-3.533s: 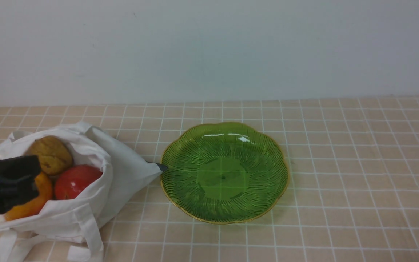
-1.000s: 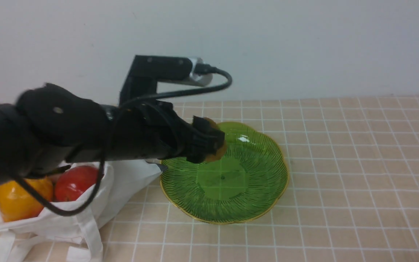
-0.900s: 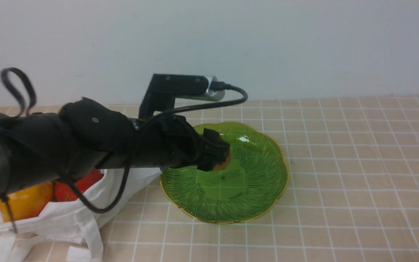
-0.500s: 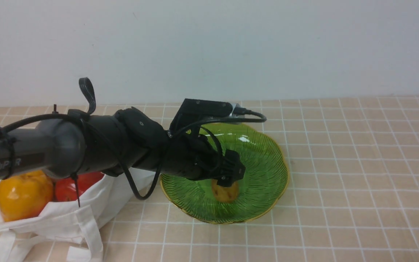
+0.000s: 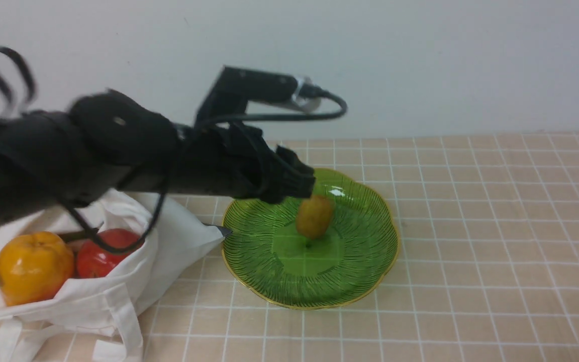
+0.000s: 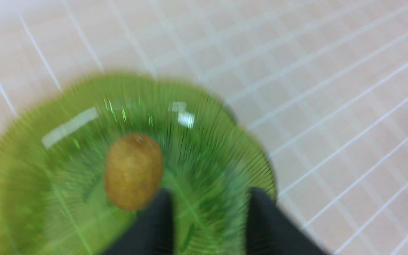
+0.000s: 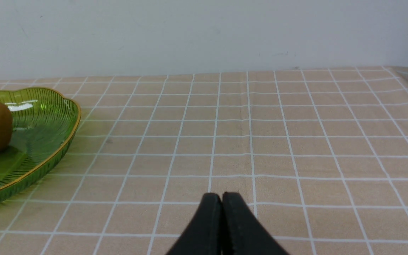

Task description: Take the fruit out of the bag on the brown coffee tablecloth and place them on the plate.

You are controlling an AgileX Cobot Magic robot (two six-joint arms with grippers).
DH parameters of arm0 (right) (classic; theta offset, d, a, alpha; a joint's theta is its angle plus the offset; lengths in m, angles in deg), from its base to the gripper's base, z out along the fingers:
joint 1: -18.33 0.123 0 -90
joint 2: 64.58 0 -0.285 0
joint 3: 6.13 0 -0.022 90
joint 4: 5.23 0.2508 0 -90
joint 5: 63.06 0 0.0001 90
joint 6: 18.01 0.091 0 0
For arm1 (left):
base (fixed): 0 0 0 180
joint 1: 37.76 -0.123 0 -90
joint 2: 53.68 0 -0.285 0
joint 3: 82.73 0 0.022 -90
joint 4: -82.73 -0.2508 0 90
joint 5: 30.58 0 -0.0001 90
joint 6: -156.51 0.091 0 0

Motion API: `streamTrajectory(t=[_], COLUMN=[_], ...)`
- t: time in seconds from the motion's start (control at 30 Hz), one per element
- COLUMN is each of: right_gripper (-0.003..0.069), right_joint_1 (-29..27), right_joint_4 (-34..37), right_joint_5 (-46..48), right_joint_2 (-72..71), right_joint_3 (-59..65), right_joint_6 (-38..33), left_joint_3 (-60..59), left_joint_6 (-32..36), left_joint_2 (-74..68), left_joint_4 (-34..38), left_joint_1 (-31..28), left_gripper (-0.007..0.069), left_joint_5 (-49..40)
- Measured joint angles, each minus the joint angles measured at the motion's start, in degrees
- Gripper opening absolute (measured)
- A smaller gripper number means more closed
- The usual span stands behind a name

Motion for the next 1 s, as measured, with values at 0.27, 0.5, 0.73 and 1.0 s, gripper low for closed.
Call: streamTrajectory(t=[0.27,0.5,0.73,1.0], right_gripper=[-0.0014,-0.0014,-0.0014,-0.0014], right_joint_1=[0.0,0.0,0.0,0.0], right_joint_4=[0.0,0.0,0.0,0.0], right_joint_5=[0.0,0.0,0.0,0.0], right_joint_2=[0.0,0.0,0.0,0.0], right_joint_3=[0.0,0.0,0.0,0.0], right_joint_6=[0.0,0.0,0.0,0.0], left_joint_3=[0.0,-0.65,-9.44,-13.71], left_joint_6=[-9.49,-20.36,-25.37,-25.58], left_joint_2=[22.23,33.49,43.61,48.39], left_joint_4=[-11.41,-22.21,-23.66,-23.87], left_joint_1=[-2.66,-2.83,-2.83,-2.83], left_gripper=[-0.0008,-0.0008,-0.0008,-0.0008], left_joint_5=[-7.7,-8.01,-3.06,-3.01])
